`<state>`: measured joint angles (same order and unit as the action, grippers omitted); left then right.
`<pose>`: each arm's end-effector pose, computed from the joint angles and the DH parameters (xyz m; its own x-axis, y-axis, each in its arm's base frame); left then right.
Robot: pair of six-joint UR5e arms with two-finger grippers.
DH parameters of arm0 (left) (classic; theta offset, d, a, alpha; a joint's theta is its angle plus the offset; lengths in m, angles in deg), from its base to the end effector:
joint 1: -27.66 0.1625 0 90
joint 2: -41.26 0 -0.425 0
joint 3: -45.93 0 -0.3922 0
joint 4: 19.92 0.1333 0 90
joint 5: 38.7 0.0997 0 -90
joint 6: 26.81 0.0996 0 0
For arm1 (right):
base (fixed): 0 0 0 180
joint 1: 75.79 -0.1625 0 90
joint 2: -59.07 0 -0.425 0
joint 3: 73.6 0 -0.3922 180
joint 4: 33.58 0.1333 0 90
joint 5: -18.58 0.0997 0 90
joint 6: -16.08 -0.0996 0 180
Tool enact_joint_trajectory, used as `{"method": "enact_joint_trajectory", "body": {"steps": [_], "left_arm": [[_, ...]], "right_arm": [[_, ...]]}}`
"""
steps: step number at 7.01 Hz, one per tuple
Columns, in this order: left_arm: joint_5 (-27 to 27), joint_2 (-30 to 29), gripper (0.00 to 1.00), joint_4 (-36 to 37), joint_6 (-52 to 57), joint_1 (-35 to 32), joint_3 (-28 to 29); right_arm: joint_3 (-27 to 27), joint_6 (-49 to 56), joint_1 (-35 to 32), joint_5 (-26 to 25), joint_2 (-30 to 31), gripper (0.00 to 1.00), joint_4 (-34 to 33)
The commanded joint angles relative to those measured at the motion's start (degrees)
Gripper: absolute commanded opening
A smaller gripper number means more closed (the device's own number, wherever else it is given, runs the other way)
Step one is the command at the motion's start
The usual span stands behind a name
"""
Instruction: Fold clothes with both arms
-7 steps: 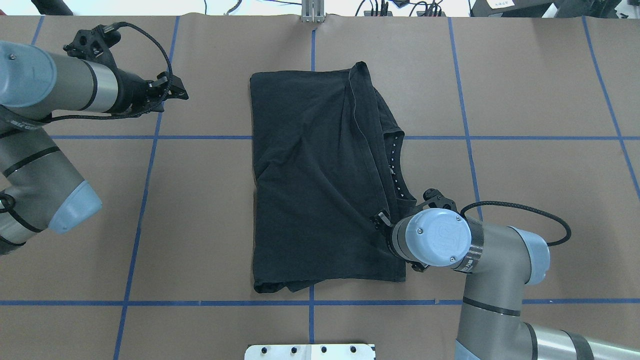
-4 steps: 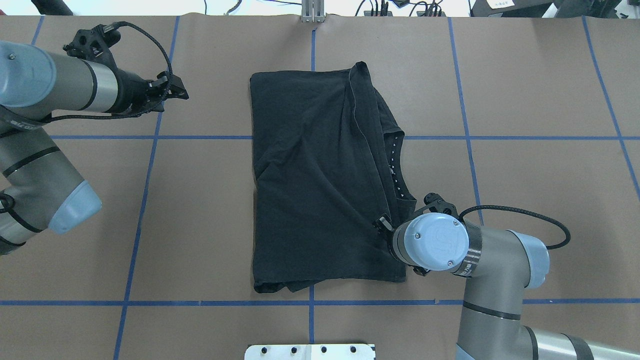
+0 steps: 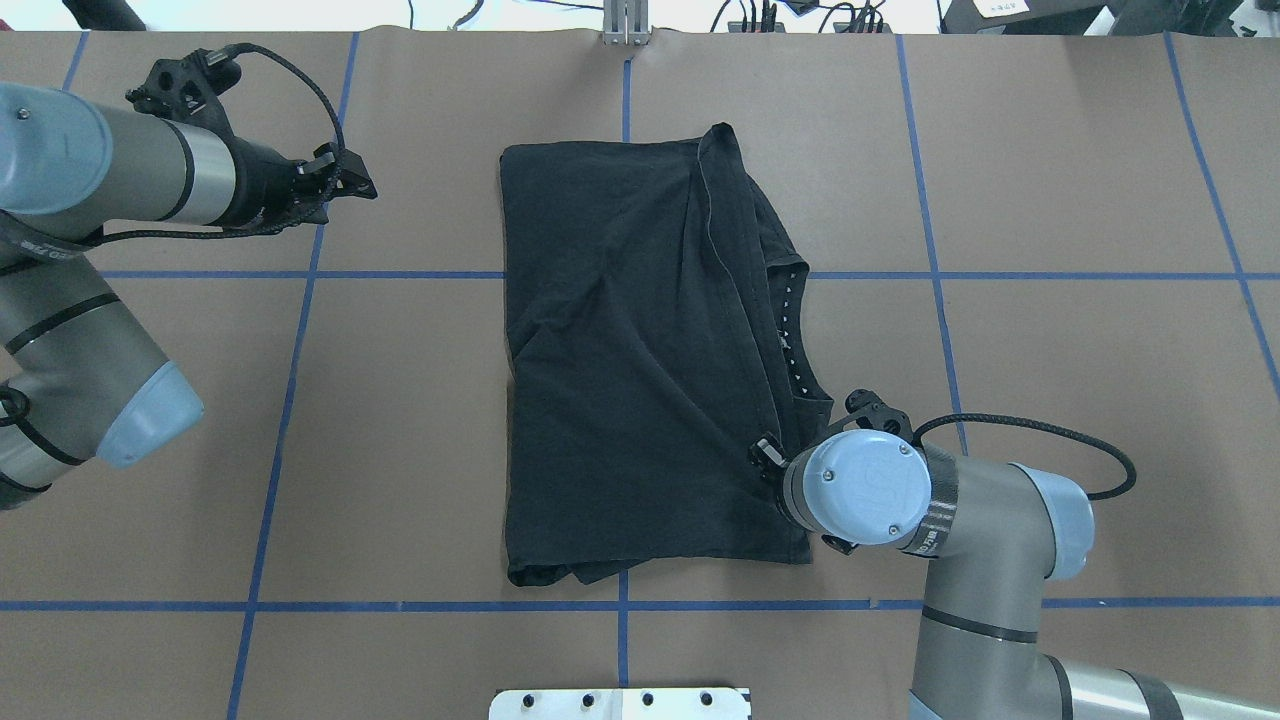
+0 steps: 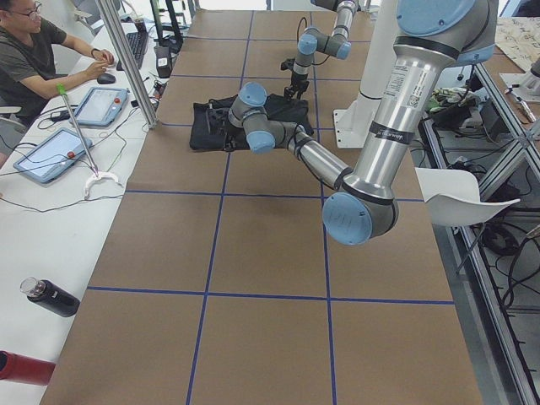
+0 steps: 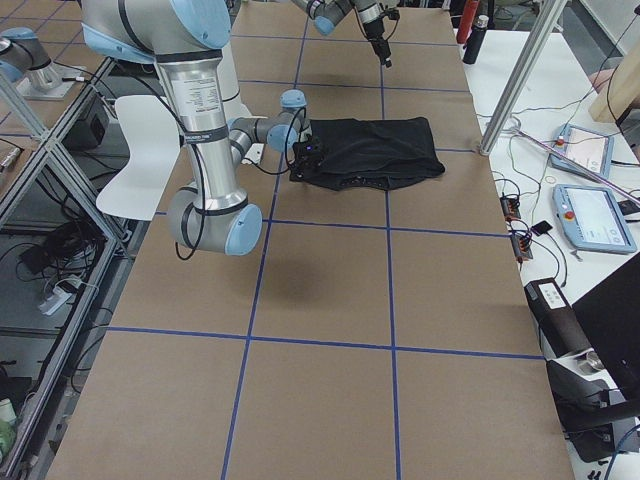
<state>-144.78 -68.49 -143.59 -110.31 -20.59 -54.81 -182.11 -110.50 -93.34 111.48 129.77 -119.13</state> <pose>0.3281 -0.5264 0.3155 0.3507 -0.2296 -0.9079 0.5145 0.8573 -0.0181 -0.5248 -0.3005 0.3298 0.4065 0.7528 0.5177 -0.6363 0.6399 -0.4308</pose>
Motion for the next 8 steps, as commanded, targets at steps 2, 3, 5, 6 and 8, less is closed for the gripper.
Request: {"method": "enact_joint_trajectory", "body": {"steps": [2, 3, 5, 6, 8], "left_arm": [[0.00, 0.06, 0.69, 0.00, 0.00, 0.00, -0.07], [-0.09, 0.15, 0.69, 0.00, 0.00, 0.00, -0.33], [-0.09, 0.15, 0.69, 0.00, 0.00, 0.00, -0.33], [-0.09, 0.15, 0.69, 0.00, 0.00, 0.00, -0.33], [-0.18, 0.15, 0.69, 0.09, -0.61, 0.00, -1.12]], "right_arm": [[0.06, -0.06, -0.03, 0.00, 0.06, 0.37, -0.14], [0.06, -0.15, -0.03, -0.09, 0.06, 0.12, -0.23], [-0.03, -0.07, 0.14, -0.18, -0.03, 0.00, -0.84], [-0.90, 0.11, 0.05, -0.09, -0.12, 0.00, -1.02], [-4.50, 0.55, -0.21, 0.26, 0.14, 0.00, -4.96]]}}
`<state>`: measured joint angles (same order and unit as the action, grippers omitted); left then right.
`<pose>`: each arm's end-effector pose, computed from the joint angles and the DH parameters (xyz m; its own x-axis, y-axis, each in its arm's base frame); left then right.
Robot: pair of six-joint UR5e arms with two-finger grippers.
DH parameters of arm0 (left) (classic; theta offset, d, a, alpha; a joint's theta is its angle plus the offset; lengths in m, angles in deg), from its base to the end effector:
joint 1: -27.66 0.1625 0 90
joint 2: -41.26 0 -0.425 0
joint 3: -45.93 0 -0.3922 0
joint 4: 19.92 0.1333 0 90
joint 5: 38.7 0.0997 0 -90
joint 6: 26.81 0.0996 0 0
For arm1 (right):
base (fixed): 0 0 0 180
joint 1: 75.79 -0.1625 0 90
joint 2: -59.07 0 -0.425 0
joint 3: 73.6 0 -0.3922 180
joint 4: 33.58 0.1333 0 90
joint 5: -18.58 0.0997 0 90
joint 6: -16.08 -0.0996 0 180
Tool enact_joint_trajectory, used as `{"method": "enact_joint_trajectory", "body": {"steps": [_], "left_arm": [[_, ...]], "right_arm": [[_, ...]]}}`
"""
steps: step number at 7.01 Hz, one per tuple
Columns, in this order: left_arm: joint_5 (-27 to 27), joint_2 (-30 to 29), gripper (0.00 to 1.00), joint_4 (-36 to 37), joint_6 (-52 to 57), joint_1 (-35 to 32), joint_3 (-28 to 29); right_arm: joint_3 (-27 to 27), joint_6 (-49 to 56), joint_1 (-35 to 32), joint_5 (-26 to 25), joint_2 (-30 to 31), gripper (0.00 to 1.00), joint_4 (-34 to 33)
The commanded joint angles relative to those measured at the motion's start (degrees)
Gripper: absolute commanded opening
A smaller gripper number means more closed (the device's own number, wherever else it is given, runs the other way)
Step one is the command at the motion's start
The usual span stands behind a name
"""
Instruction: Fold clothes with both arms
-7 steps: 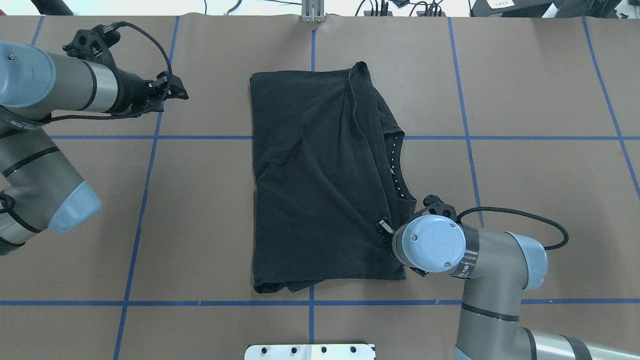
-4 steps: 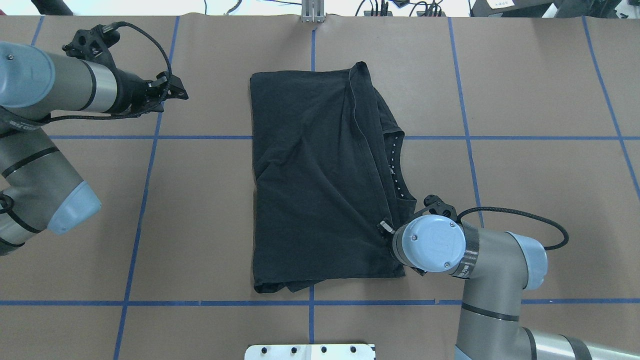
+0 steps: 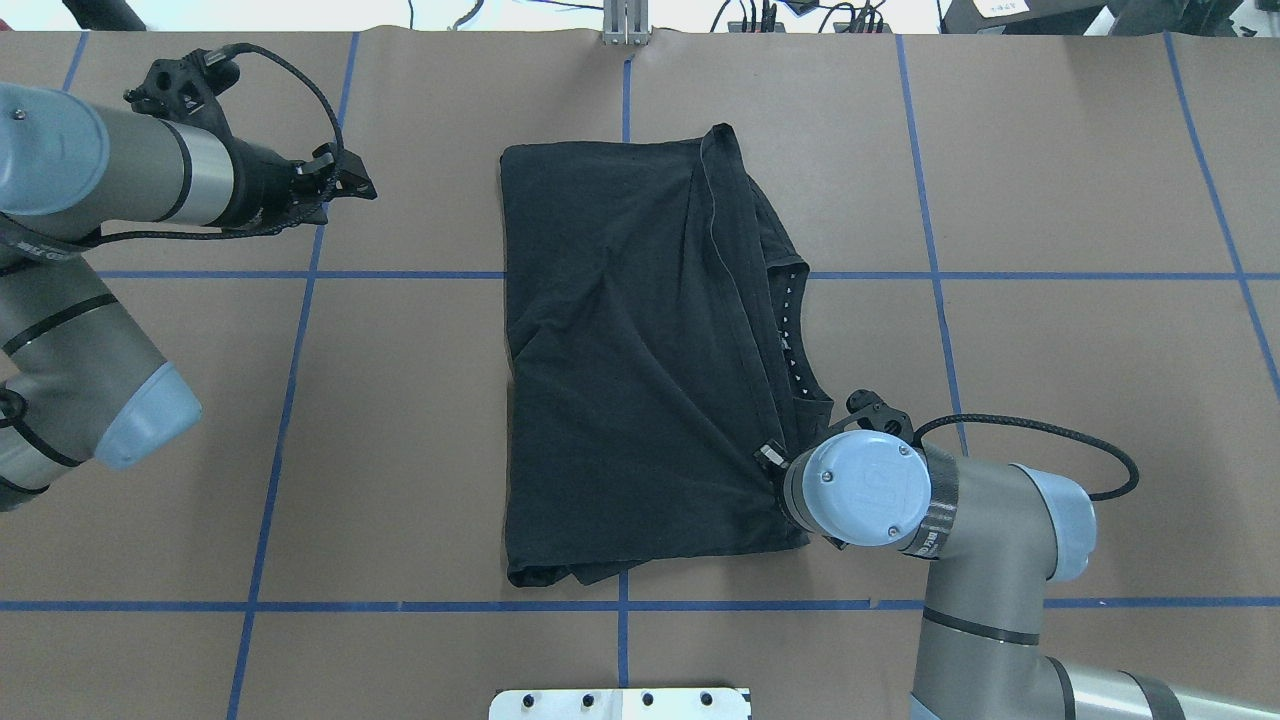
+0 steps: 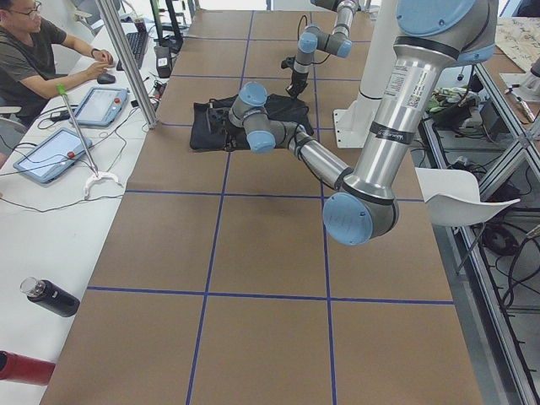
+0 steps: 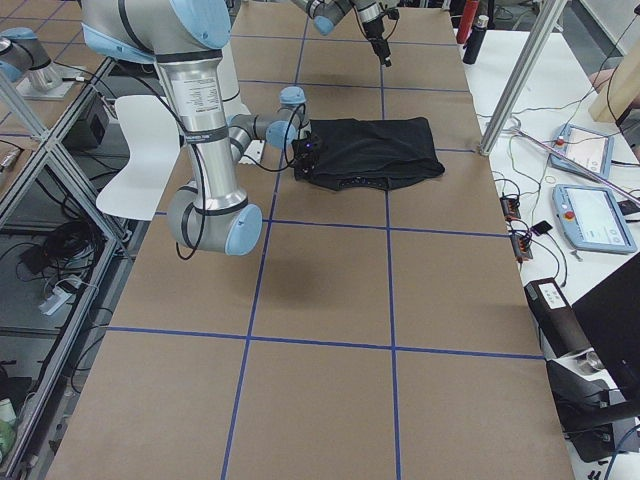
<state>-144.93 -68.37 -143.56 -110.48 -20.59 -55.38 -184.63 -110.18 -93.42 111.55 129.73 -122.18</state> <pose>0.3264 -0.5241 0.3122 0.3445 -0.2270 -0.9109 0.5134 0.8579 -0.0197 -0.5141 -0.2978 0.3173 0.4137 0.7512 0.5143 -0.6378 0.6423 -0.4251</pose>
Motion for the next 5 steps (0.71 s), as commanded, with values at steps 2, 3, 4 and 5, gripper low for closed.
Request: {"method": "enact_joint_trajectory", "body": {"steps": [2, 3, 4, 5], "left_arm": [[0.58, 2.30, 0.69, -2.99, -15.73, 1.48, -4.75], [6.24, 4.14, 0.69, -6.40, -26.61, 7.06, -6.17], [12.13, 4.86, 0.69, -7.22, -29.33, 13.30, -8.27], [16.19, 7.13, 0.69, -7.32, -34.41, 19.19, -10.64]], "right_arm": [[-2.08, 0.23, 0.05, 0.63, 0.01, 0.00, -1.92], [-2.69, 0.23, 0.05, 0.63, 0.18, 0.00, -1.84], [-2.87, 0.23, 0.05, 0.63, 0.10, 0.00, -1.84], [-2.78, 0.23, 0.05, 0.63, 0.18, 0.00, -1.84]]}}
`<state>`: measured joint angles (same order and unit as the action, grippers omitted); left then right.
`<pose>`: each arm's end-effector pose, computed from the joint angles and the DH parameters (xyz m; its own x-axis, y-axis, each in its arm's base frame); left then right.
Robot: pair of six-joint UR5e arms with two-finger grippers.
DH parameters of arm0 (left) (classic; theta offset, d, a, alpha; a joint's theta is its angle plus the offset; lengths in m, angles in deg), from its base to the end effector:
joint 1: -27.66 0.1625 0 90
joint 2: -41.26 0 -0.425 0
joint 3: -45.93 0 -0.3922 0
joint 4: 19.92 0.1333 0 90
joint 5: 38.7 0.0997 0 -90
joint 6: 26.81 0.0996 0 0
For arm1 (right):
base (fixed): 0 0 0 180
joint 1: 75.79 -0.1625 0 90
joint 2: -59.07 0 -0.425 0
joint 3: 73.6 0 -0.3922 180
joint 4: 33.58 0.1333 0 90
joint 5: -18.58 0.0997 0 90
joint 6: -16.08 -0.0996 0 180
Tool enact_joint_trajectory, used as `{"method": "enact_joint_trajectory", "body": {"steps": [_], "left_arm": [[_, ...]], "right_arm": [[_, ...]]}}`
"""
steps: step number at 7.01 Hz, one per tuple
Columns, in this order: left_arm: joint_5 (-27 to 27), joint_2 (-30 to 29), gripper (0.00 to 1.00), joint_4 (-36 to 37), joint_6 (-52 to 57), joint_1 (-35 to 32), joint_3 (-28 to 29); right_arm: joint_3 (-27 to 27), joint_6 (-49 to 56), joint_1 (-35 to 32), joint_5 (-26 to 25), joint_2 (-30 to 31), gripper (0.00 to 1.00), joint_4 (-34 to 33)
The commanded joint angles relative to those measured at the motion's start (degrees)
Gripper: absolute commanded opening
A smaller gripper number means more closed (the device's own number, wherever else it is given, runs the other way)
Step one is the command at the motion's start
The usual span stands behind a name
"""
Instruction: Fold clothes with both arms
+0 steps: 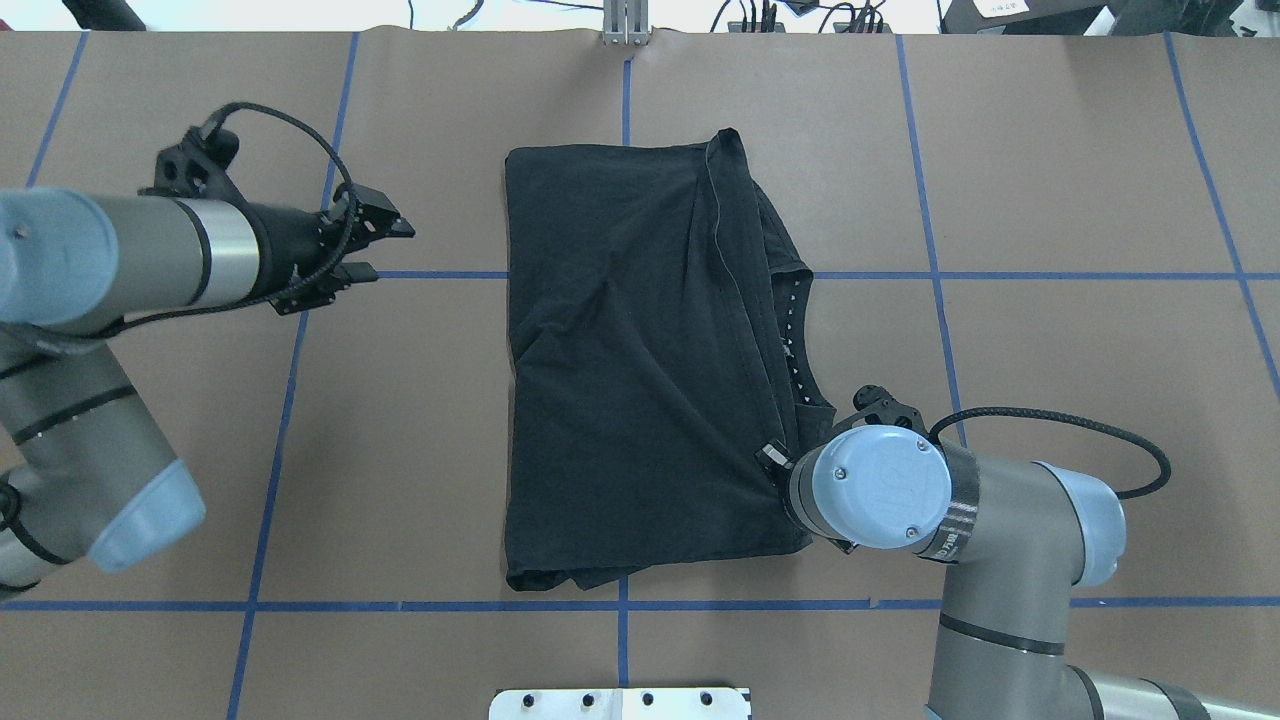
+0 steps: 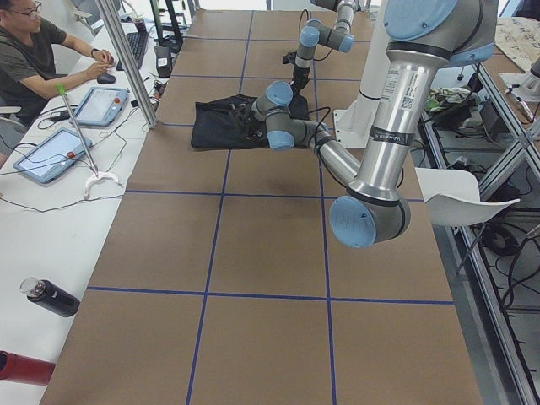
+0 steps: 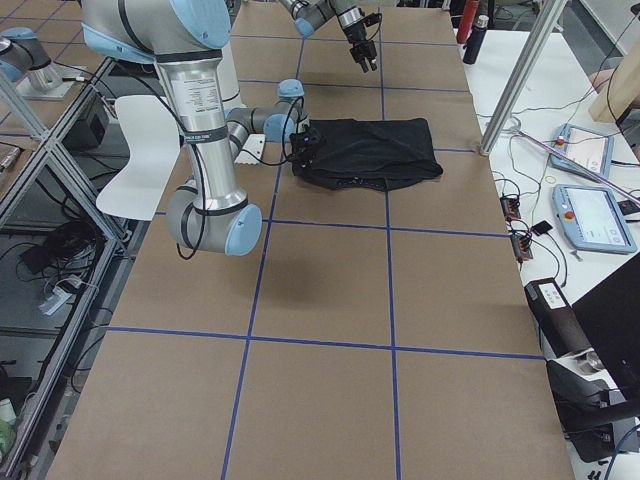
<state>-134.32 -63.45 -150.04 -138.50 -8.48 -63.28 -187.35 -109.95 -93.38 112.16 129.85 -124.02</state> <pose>0.3762 -0.4277 0.2861 0.0175 -0.4682 -0.8834 0.5568 0.7385 -0.3804 -0.5026 -0.2927 0.3023 0.4143 0.7472 0.5196 -0.6246 0.6487 -0.4348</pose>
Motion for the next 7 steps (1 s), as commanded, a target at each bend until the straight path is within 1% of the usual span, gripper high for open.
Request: {"method": "enact_joint_trajectory", "body": {"steps": [1, 2, 3, 4, 5, 6, 7], "left_arm": [[10.58, 3.36, 0.69, -0.49, -8.08, 13.58, -3.46], [15.42, 4.85, 0.69, -0.40, -10.54, 18.87, -3.38], [16.60, 6.17, 0.68, -0.40, -10.74, 22.22, -3.20], [18.70, 6.19, 0.68, -0.31, -10.83, 24.78, -2.51], [19.24, 6.10, 0.68, -0.31, -11.26, 25.16, -1.89], [21.42, 6.01, 0.68, -0.23, -14.75, 26.03, -1.28], [22.05, 5.57, 0.69, -0.14, -15.13, 26.91, -0.14]], "right_arm": [[-0.16, 0.00, 0.01, 0.02, 0.06, 0.00, 0.00], [-0.16, 0.00, 0.01, 0.02, 0.06, 0.00, 0.00], [-0.07, 0.00, 0.01, 0.02, 0.06, 0.00, 0.00], [-0.16, 0.00, 0.01, 0.02, -0.03, 0.00, 0.00], [-0.16, 0.00, 0.01, 0.02, -0.03, 0.00, 0.09], [-0.16, 0.00, 0.01, 0.02, -0.03, 0.00, 0.09], [-0.16, 0.00, 0.01, 0.02, -0.03, 0.00, 0.09]]}}
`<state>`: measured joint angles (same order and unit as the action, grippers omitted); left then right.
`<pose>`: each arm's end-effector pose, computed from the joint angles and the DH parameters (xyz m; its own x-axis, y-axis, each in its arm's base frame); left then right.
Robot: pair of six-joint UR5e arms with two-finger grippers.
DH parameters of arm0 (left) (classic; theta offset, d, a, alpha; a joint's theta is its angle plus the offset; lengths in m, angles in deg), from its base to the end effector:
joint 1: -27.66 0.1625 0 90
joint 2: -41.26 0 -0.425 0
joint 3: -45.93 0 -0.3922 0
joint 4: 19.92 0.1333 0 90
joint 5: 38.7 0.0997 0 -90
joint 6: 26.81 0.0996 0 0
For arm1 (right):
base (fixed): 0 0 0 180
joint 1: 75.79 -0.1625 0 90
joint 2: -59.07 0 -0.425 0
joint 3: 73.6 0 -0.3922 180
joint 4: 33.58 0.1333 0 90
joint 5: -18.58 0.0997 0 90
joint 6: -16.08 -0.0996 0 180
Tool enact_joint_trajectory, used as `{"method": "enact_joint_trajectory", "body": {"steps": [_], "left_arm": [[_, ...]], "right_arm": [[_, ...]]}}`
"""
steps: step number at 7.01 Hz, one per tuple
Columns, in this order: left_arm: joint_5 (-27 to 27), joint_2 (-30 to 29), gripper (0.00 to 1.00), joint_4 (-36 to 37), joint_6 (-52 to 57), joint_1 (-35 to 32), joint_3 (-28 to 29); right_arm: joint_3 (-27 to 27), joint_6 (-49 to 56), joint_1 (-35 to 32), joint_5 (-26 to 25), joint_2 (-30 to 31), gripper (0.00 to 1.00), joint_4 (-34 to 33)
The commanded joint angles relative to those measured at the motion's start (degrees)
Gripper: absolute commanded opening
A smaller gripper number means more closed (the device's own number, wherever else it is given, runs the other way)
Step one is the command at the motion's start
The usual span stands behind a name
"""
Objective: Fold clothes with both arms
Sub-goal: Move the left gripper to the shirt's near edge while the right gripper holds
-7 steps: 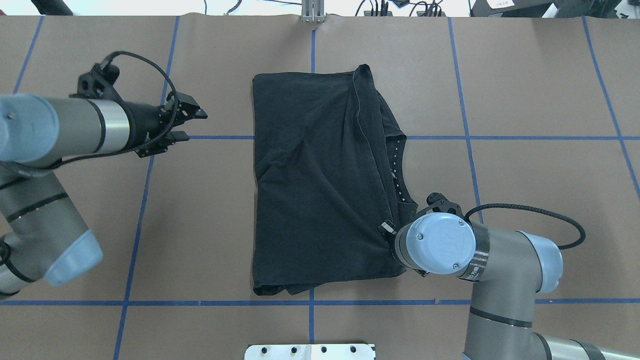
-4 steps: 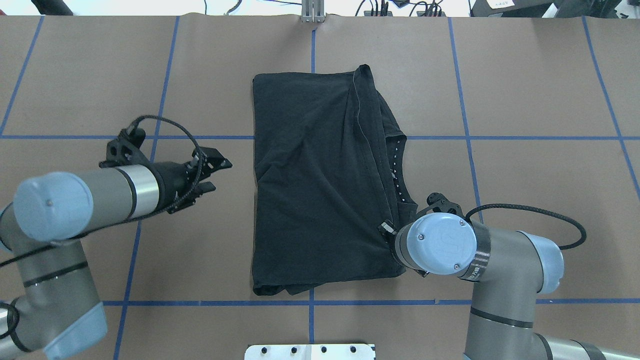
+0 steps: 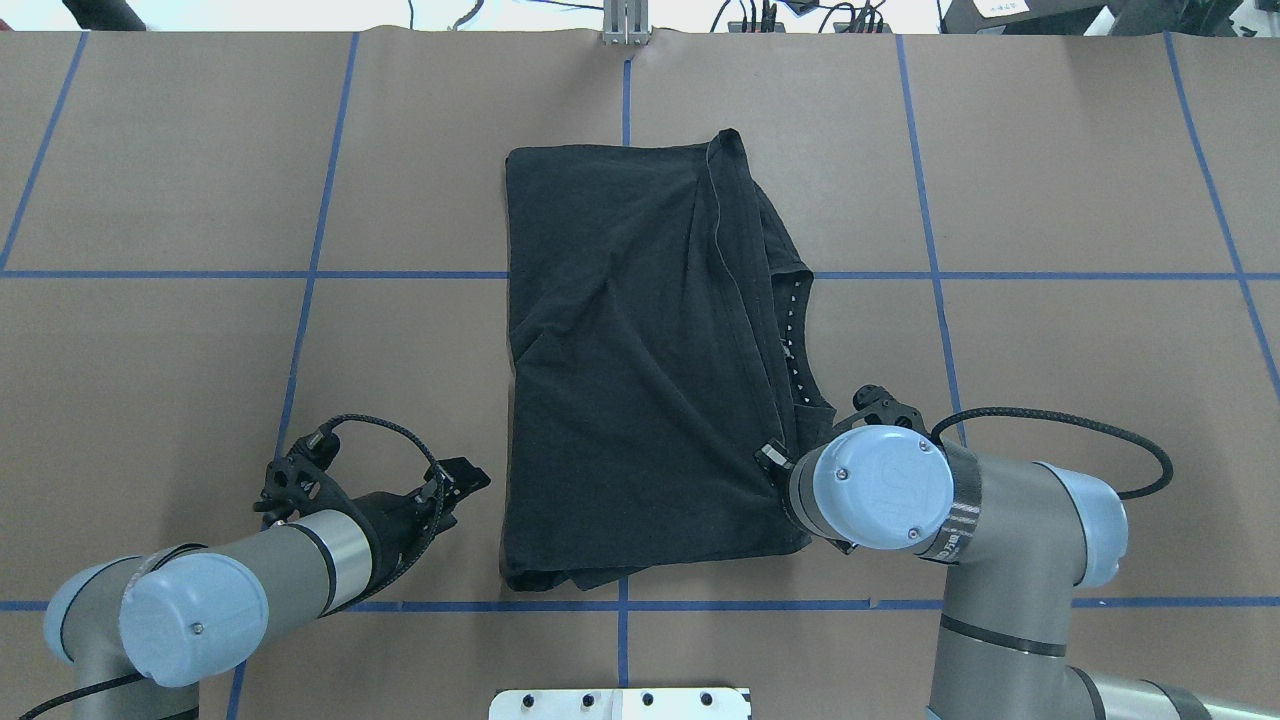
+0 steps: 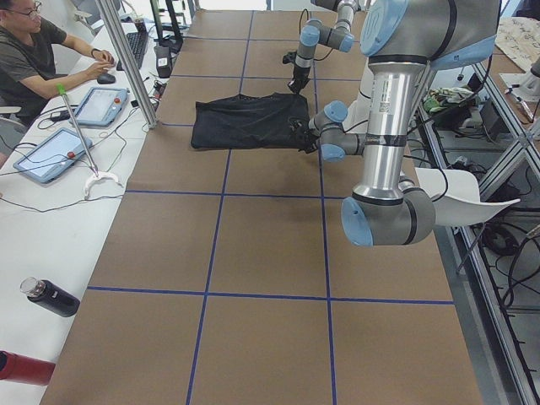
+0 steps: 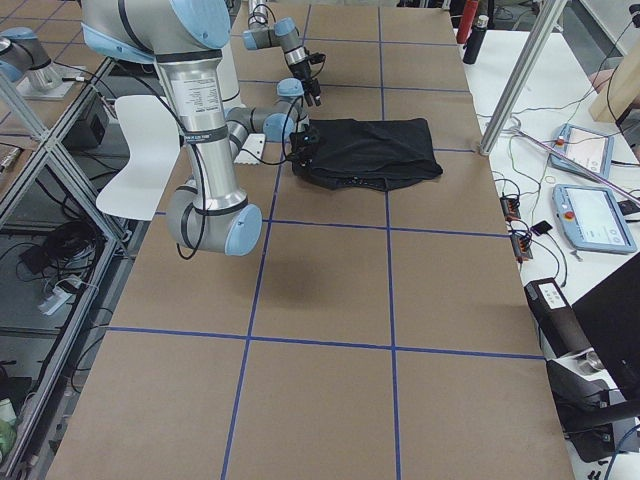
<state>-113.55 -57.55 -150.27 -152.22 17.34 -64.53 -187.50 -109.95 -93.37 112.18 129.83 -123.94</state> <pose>0.4949 -0.2521 0.3307 0.0394 -0.5757 -0.8167 0.5359 0.7021 -0.4690 -0.5021 -0.2923 0.3008 0.4124 0.7465 0.5222 -0.6225 0.6494 -0.4368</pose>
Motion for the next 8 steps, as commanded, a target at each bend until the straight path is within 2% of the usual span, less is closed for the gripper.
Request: {"method": "enact_joint_trajectory", "body": {"steps": [1, 8], "left_arm": [[1.20, -1.12, 0.68, 0.09, -1.67, 1.79, 1.21], [1.20, -2.36, 0.64, 0.09, -1.68, 7.07, 1.65]], "right_arm": [[0.00, 0.00, 0.00, 0.00, -0.09, 0.00, 0.01], [-0.35, 0.00, 0.00, 0.09, 0.08, 0.00, 0.01]]}}
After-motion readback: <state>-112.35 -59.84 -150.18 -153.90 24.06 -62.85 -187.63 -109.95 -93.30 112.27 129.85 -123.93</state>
